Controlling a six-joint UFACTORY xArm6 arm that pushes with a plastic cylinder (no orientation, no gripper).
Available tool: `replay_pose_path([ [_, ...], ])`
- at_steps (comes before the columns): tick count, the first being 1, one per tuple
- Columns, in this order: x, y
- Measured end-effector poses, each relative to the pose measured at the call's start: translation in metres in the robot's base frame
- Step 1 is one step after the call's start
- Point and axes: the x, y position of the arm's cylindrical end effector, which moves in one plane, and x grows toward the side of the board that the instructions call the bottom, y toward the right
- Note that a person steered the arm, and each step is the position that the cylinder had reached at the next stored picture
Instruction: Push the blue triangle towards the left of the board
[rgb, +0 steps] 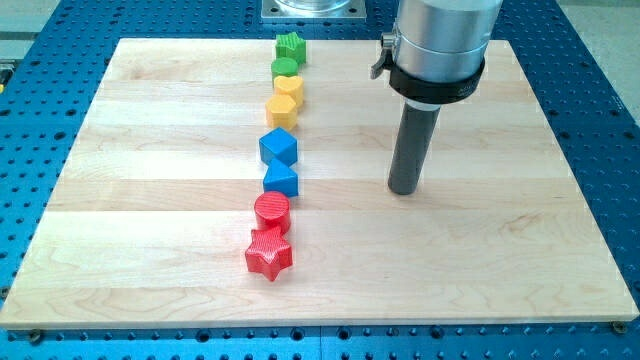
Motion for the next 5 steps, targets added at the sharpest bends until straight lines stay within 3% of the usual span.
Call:
replay_pose_path([
  [5,0.002,-0.154],
])
